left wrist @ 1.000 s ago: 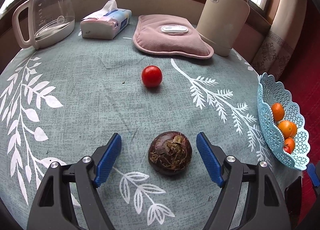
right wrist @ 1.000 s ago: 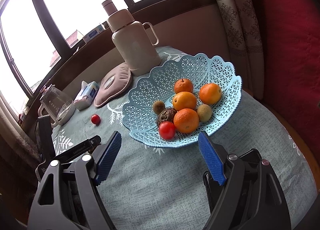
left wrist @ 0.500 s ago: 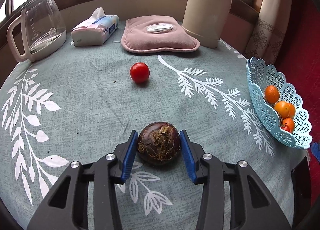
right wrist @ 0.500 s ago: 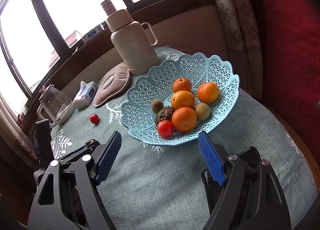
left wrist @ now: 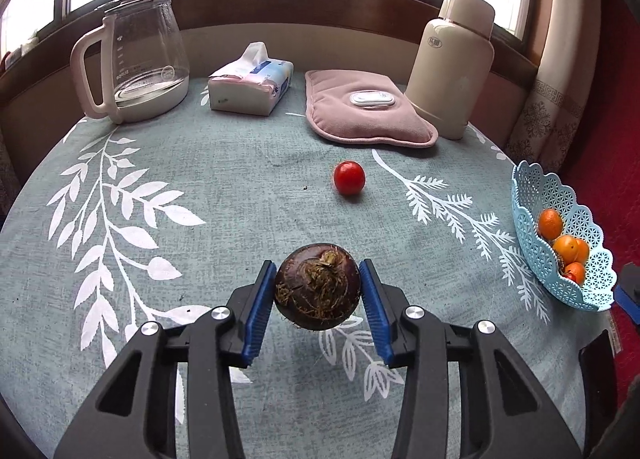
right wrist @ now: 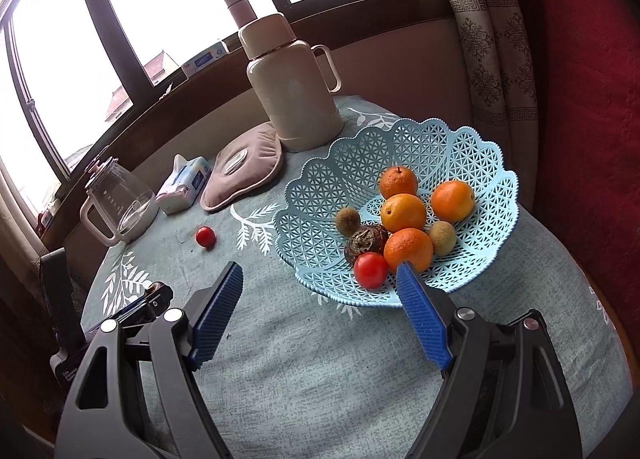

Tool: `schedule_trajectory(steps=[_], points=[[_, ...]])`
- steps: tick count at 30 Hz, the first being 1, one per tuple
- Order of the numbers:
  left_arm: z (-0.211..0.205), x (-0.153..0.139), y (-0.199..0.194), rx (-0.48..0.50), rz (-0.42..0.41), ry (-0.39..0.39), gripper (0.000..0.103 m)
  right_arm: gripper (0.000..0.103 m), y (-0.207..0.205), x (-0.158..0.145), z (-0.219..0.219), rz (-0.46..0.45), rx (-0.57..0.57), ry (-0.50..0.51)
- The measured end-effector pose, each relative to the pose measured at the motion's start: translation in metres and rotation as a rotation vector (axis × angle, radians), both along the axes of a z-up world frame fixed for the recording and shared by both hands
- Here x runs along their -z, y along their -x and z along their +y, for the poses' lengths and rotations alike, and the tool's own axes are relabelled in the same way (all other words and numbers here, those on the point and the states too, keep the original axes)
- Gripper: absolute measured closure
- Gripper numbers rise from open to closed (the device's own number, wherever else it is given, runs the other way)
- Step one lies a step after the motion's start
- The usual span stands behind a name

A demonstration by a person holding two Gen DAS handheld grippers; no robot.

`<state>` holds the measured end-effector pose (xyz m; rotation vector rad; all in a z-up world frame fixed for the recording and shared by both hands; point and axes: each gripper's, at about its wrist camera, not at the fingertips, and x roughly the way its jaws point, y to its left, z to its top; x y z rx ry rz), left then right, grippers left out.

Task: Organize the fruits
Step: 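Grasp the small cherry tomato with the right tool while the left tool holds the beet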

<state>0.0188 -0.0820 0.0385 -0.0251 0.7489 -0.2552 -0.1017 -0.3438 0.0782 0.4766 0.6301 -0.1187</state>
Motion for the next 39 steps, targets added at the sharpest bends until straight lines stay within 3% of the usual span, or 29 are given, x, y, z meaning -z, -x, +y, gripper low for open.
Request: schedule_trajectory(steps=[12,20,27,35,39], points=[[0.049,-0.004,0.006,-0.144,-0.061,0.035,0.06,0.022,-0.067,-0.009,0.072,0.006,-0.174,0.107],[0.072,0.01,-0.004,-0.238,-0.018,0.074,0.06,0.022,-0.134,0.012,0.116,0.085,-0.315,0.1],[0.074,0.014,-0.004,-0.256,-0.009,0.088,0.06,0.023,-0.192,0.037,0.152,0.154,-0.384,0.151],[0.08,0.017,-0.006,-0.27,0.019,0.119,0.06,0.042,-0.23,0.054,0.164,0.192,-0.401,0.17],[0.079,0.018,-0.006,-0.262,0.023,0.122,0.06,0.062,-0.242,0.06,0.166,0.212,-0.402,0.179]])
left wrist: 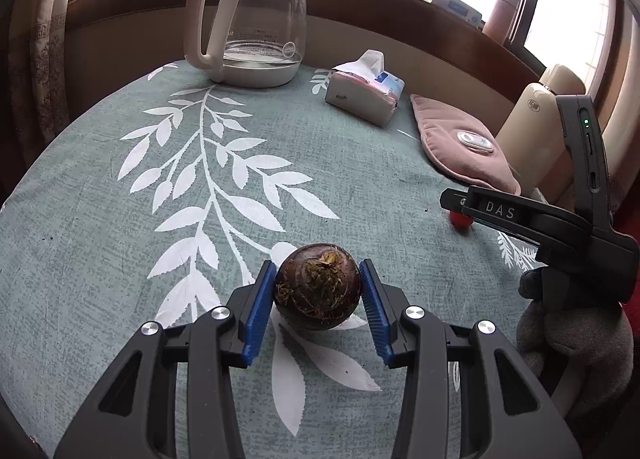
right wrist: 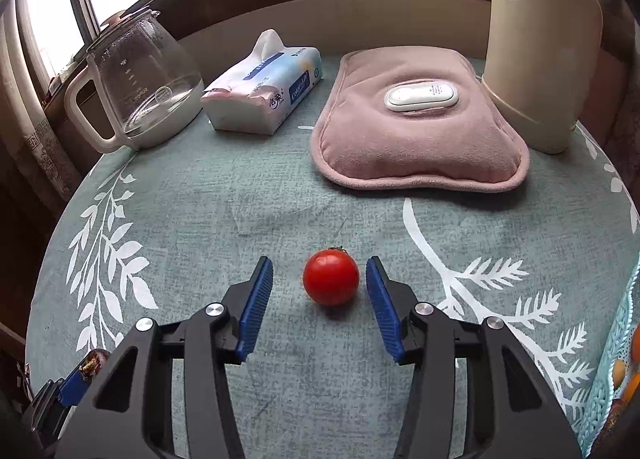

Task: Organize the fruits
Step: 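Grasp the small cherry tomato with the right tool while the left tool holds the beet, then carry the cherry tomato into the basket and open the right tool while the left tool holds the beet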

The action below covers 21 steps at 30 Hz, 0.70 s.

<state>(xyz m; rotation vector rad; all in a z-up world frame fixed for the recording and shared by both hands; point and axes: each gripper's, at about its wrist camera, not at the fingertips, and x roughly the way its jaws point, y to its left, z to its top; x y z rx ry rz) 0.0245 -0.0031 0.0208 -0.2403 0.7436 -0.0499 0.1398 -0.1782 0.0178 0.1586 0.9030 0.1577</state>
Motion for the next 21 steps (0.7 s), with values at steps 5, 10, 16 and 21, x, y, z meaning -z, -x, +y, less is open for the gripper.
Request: schedule_trajectory(steps=[5,10,16,21], points=[[0.0,0.001,-0.001,0.002,0.005,0.006,0.06,0.073,0.004,0.004,0.002,0.002,0.002,0.018],[-0.002,-0.001,0.0,0.013,-0.003,0.003,0.06,0.074,0.011,0.001,0.001,0.003,0.01,0.014],[-0.002,-0.001,0.002,0.02,-0.007,0.007,0.06,0.074,0.024,-0.008,0.001,-0.004,0.013,0.009],[-0.003,-0.003,0.003,0.027,-0.011,0.009,0.06,0.074,0.039,-0.019,0.0,-0.022,0.017,0.006]])
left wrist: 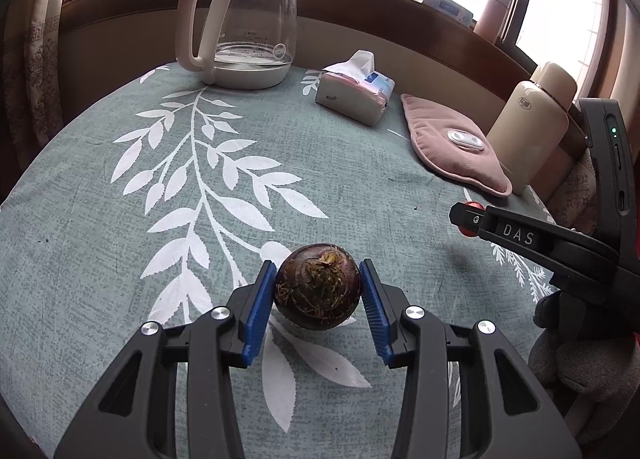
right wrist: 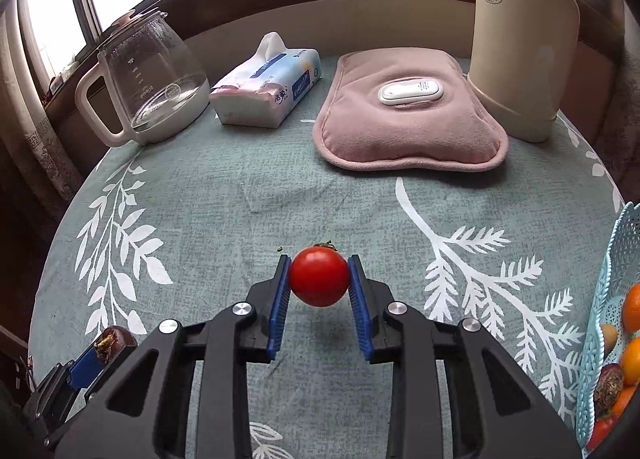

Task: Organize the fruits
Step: 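Carry the cherry tomato into the basket and open the right tool while the left tool holds the beet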

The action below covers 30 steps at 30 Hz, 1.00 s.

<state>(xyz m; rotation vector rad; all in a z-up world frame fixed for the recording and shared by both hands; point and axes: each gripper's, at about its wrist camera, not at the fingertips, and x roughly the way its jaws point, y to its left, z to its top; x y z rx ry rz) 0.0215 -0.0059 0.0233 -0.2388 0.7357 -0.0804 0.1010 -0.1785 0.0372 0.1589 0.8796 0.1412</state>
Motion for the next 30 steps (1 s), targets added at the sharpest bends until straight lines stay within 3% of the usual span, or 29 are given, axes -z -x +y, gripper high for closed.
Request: schedule_trajectory(steps=[18,30], points=[[-0.006,-0.003,0.005,0.026,-0.016,-0.002,0.06,0.074,0.051,-0.04,-0.036,-0.071,0.077,-0.004],[-0.008,-0.003,0.007,0.038,-0.017,-0.003,0.06,0.074,0.075,-0.053,-0.106,-0.087,0.229,0.0]])
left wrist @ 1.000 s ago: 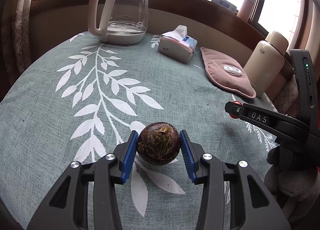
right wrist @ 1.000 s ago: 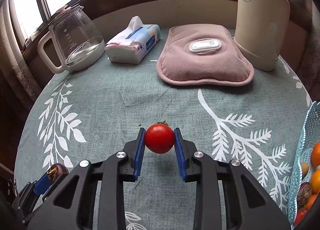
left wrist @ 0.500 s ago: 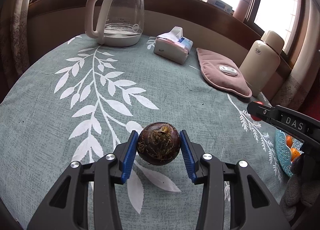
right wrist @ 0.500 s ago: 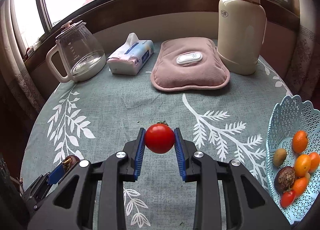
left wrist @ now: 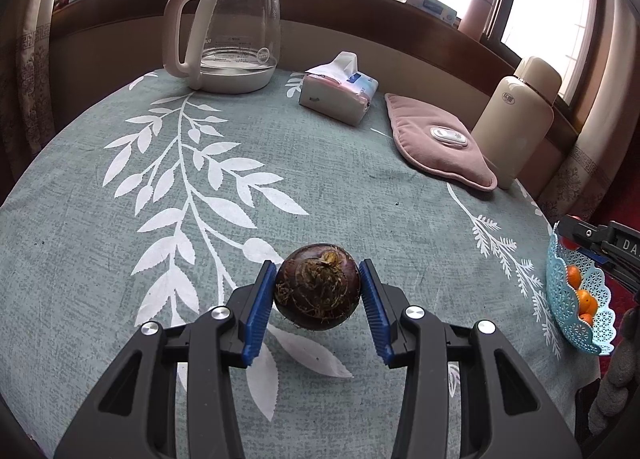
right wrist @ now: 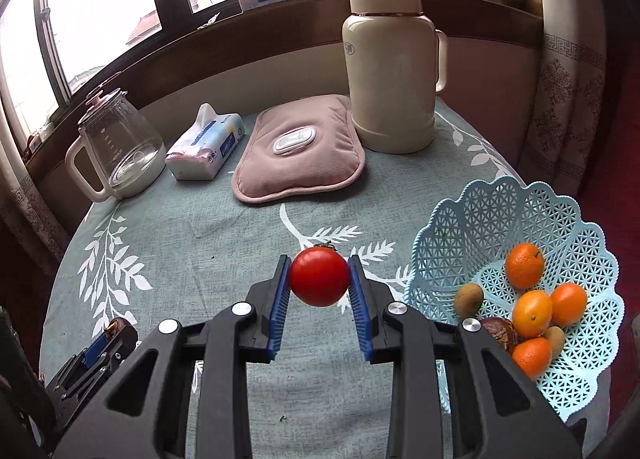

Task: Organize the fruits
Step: 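Carry the cherry tomato into the basket and open the right tool while the left tool holds the beet, then carry the beet into the basket and open the left tool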

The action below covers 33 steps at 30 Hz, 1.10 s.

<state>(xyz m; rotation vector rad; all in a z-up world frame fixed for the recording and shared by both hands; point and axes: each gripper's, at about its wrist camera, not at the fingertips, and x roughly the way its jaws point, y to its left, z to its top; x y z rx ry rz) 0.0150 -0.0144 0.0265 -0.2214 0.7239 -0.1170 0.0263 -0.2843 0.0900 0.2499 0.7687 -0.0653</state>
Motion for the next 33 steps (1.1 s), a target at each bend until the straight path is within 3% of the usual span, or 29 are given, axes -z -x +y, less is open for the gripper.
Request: schedule_trajectory(steps=[13,27,33], points=[[-0.006,-0.003,0.003,0.026,-0.009,0.006,0.06,0.074,0.029,0.015,-0.085,0.042,0.2,-0.055],[-0.006,-0.002,0.004,0.029,-0.009,0.006,0.06,0.073,0.024,0.038,-0.1,0.097,0.237,-0.076],[-0.007,-0.001,0.004,0.032,-0.01,0.005,0.06,0.066,0.028,0.032,-0.101,0.081,0.244,-0.071]])
